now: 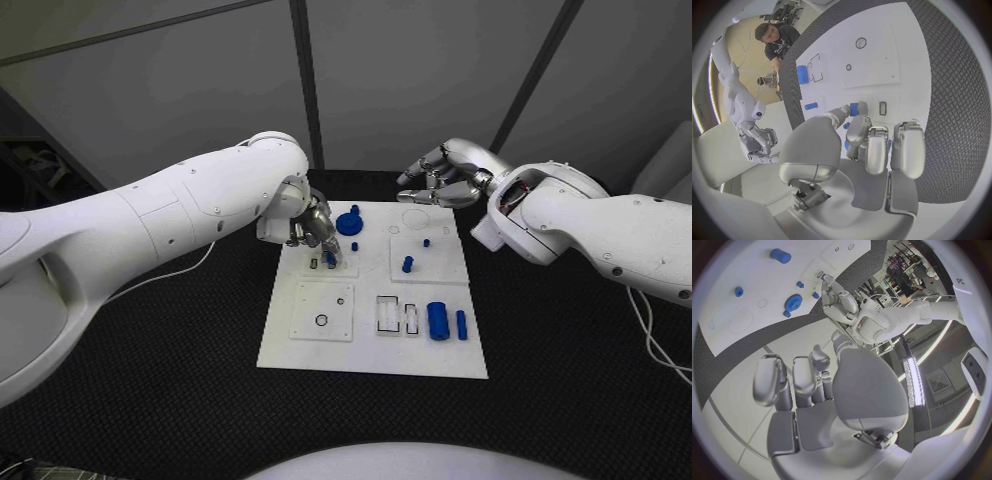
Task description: Assemble the parts on the task board
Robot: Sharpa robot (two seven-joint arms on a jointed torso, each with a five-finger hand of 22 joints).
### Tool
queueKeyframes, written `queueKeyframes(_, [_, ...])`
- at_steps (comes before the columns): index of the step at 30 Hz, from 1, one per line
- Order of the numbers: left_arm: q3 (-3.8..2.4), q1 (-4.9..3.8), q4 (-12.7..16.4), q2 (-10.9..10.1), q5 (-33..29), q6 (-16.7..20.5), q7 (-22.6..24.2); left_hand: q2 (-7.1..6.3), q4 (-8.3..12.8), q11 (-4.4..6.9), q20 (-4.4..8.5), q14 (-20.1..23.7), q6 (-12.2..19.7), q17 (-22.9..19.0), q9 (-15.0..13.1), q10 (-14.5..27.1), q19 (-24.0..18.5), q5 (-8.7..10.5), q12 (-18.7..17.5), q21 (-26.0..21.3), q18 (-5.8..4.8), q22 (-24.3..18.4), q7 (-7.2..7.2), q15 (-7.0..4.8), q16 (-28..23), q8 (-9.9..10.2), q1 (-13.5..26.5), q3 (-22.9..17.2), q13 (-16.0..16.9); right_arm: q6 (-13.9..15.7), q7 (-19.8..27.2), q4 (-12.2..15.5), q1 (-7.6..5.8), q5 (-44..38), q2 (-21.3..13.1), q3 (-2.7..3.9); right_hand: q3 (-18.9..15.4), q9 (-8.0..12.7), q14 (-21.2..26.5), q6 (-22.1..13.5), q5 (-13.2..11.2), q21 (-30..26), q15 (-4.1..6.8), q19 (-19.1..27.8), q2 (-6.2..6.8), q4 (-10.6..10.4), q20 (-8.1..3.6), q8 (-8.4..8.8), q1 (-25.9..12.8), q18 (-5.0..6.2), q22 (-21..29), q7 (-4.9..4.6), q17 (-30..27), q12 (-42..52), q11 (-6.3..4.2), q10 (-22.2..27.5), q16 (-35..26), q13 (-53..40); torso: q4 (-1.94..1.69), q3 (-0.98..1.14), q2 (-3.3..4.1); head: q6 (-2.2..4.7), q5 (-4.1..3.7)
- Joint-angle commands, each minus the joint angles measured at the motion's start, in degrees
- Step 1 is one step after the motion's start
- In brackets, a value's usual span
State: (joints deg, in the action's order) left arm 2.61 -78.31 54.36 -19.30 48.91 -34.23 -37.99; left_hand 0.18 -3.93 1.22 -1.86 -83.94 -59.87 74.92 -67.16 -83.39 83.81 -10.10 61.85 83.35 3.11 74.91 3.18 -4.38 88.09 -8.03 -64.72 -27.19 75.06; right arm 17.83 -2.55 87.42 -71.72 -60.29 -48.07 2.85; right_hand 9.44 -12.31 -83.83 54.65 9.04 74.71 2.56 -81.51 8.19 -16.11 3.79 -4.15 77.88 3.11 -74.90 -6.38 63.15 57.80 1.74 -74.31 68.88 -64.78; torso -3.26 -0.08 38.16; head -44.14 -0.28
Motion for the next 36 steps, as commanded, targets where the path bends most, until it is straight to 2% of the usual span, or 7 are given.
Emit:
queueKeyframes(1, [0.02, 0.04, -0.1, 0.2, 1.9, 1.2, -0.8, 2.68, 7.4, -0.03, -0.13, -5.6, 0.2, 13.5, -0.1, -0.4, -0.4, 0.11, 0.4, -0.3, -0.42, 5.7, -0.20, -0.09, 0.3, -0.2, -2.1, -7.3, 4.9, -0.2, 0.2, 0.2, -0.12, -0.2, 0.0, 0.04, 0.0, -0.1, -0.3, 0.4, 0.3, -0.3, 0.01, -0.2, 0.21, -0.4, -0.03, 0.37, -0.5, 0.81, -0.6, -0.15, 0.1, 0.2, -0.01, -0.1, -0.3, 0.1, 0.02, 0.01, 0.03, 0.02, 0.08])
queueKeyframes(21, [0.14, 0.62, -0.2, 0.6, 2.7, 0.7, -1.5, 2.66, 7.4, -0.03, -0.13, -5.6, 0.2, 13.5, -0.1, -0.4, -0.4, 0.12, 0.3, -0.3, -0.41, 5.7, -0.20, -0.09, 0.3, -0.2, -2.1, -7.3, 4.9, -0.3, 0.3, 0.2, -0.12, -0.3, 0.1, 0.04, 0.0, -0.1, -0.3, 0.4, 0.3, -0.3, 0.01, -0.2, 0.21, -0.4, -0.03, 0.37, -0.5, 0.81, -0.6, -0.15, 0.1, 0.2, -0.01, -0.1, -0.3, 0.1, 0.03, 0.01, 0.02, -0.25, 0.03])
queueKeyframes(36, [0.17, 0.75, 0.3, 0.5, 2.7, 0.4, -1.5, 2.64, 7.5, -0.03, -0.13, -5.6, 0.2, 13.5, -0.2, -0.3, -0.4, 0.15, 0.2, -0.3, -0.41, 5.7, -0.20, -0.10, 0.3, -0.2, -2.1, -7.3, 4.9, -0.4, 0.3, 0.2, -0.12, -0.4, 0.2, 0.04, 0.0, -0.1, -0.3, 0.4, 0.3, -0.3, 0.01, -0.2, 0.21, -0.4, -0.03, 0.37, -0.5, 0.81, -0.6, -0.15, 0.1, 0.2, -0.01, -0.1, -0.3, 0.1, 0.02, 0.03, -0.03, -0.10, 0.04])
